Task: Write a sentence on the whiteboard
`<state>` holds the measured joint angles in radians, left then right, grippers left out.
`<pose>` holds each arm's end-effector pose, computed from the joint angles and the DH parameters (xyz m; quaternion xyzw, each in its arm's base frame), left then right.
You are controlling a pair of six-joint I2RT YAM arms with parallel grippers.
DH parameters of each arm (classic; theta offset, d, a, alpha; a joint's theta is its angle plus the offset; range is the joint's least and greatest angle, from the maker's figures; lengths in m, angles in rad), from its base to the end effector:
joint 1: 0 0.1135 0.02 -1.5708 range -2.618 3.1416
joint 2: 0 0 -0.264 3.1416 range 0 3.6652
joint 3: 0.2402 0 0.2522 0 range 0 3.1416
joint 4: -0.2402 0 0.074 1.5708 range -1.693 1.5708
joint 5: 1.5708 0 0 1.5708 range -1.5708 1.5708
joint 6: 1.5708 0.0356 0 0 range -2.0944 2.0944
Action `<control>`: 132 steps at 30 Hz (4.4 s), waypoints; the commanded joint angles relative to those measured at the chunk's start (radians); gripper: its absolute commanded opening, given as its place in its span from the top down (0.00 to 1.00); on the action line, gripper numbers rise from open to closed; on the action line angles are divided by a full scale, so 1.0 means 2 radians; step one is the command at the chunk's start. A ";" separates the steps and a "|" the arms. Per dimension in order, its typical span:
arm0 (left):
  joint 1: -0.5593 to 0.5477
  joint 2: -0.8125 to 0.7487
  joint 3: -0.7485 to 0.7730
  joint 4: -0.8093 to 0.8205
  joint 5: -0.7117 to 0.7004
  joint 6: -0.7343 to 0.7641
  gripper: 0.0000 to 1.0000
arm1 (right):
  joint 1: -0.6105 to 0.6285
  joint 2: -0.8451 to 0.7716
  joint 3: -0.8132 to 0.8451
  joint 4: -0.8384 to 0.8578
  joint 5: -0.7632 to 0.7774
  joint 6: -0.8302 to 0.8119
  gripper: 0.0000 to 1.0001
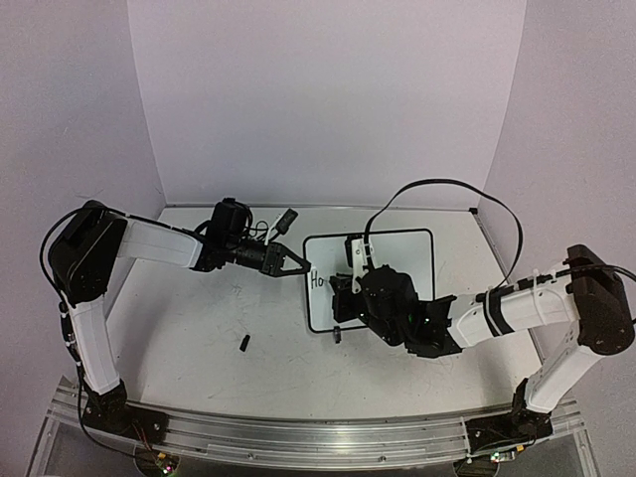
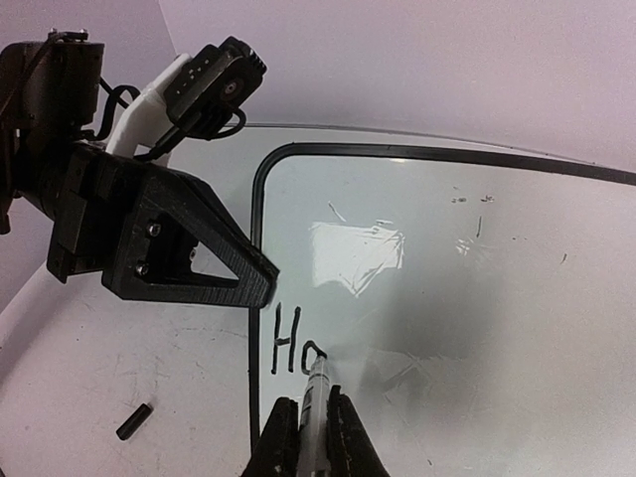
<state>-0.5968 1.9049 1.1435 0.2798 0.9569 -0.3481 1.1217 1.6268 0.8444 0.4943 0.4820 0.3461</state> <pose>0.3220 -0.2540 0.1936 0.3309 0.7238 -0.5600 0.2303 0.1677 0.3099 0.2170 -0.1621 0.7743 0.2471 0.5595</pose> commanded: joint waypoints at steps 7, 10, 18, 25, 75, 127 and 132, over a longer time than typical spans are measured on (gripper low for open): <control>-0.005 -0.024 -0.005 -0.005 0.023 -0.017 1.00 | 0.001 -0.007 -0.015 -0.013 0.002 0.021 1.00; -0.006 -0.023 -0.004 -0.005 0.023 -0.017 1.00 | 0.001 -0.009 -0.017 -0.016 0.001 0.024 1.00; -0.005 -0.023 -0.004 -0.005 0.023 -0.017 1.00 | 0.002 -0.025 -0.022 -0.022 0.013 0.020 1.00; -0.006 -0.023 -0.004 -0.005 0.023 -0.017 1.00 | 0.001 -0.043 -0.019 -0.003 -0.020 0.015 1.00; -0.006 -0.024 -0.004 -0.005 0.024 -0.016 1.00 | 0.003 -0.015 -0.027 -0.023 0.005 0.041 1.00; -0.007 -0.026 -0.005 -0.005 0.025 -0.016 1.00 | -0.009 -0.023 -0.001 0.003 -0.012 0.017 1.00; -0.007 -0.027 -0.005 -0.005 0.025 -0.016 1.00 | -0.009 -0.016 0.005 0.005 -0.009 0.013 1.00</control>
<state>-0.6018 1.9045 1.1431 0.2798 0.9661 -0.3481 1.1084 1.5737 0.8265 0.4767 0.4522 0.3851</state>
